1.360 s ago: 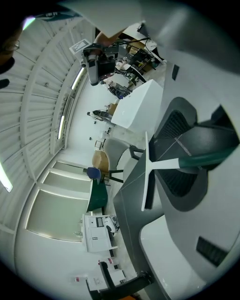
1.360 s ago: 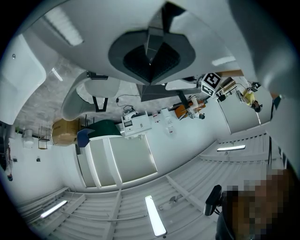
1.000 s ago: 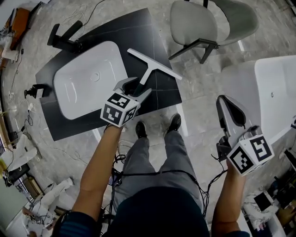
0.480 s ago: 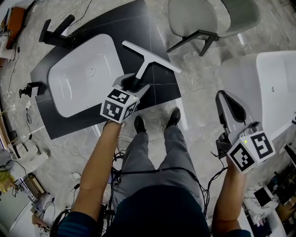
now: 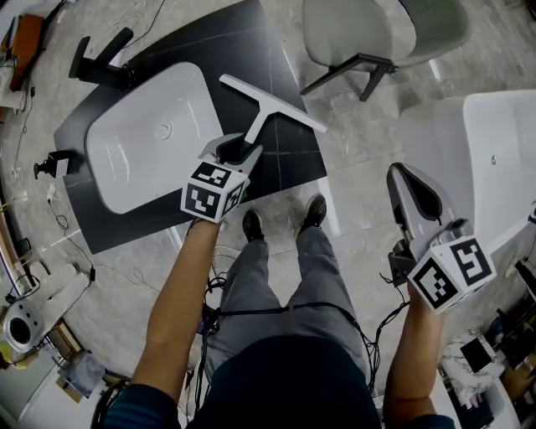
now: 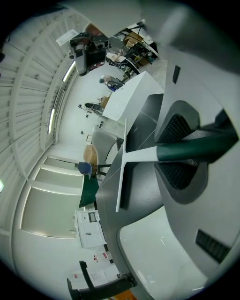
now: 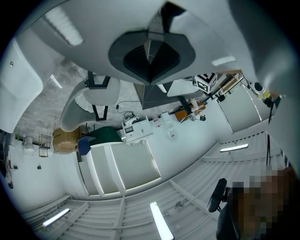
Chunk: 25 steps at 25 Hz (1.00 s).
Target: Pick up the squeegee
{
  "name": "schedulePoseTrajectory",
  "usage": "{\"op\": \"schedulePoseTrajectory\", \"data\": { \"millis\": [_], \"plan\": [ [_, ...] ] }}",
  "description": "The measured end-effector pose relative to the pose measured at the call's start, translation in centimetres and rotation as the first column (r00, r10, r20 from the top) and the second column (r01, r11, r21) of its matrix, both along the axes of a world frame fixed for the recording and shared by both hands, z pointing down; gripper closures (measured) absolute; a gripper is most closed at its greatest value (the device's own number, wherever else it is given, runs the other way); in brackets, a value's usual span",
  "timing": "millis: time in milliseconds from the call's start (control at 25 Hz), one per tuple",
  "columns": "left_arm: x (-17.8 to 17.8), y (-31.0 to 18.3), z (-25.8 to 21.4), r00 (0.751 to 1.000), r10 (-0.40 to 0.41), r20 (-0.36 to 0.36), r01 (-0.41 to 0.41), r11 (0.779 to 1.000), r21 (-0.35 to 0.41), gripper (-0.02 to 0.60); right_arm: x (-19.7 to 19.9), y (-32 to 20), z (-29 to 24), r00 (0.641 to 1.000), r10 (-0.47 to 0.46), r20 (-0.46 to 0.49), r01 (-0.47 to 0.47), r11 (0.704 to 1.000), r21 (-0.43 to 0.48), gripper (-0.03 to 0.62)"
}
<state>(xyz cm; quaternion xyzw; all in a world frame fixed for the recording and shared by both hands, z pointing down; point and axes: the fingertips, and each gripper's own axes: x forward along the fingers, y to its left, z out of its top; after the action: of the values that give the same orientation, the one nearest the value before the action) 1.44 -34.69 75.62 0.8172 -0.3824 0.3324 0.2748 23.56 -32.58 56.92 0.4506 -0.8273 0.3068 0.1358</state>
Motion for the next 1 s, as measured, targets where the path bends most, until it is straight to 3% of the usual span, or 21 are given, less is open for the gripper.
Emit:
{"op": "schedulePoseTrajectory", "data": {
  "millis": [80,440,1000],
  "plan": [
    [-0.2,-0.1,0.0,1.000,-0.004,0.008,0.004,1.000,-0.001,0.483,0.0,0.0,-0.2,1.000,0.001,-0.001,-0.001,1.000,0.002,0.585],
    [-0.4,-0.4,-1.0,1.000,-0.020,0.011,0.019,1.000,0.024,0.486,-0.4,-0.2,-2.0,1.000,0.001,-0.001,-0.001,1.000,0.021,0.585],
    [-2.2,-1.5,-8.9,0.999,-0.017,-0.032,0.021,0.993,0.115,0.486,-1.6,-0.5,-7.2,1.000,0.006,-0.005,-0.006,0.996,0.089,0.585]
  ]
}}
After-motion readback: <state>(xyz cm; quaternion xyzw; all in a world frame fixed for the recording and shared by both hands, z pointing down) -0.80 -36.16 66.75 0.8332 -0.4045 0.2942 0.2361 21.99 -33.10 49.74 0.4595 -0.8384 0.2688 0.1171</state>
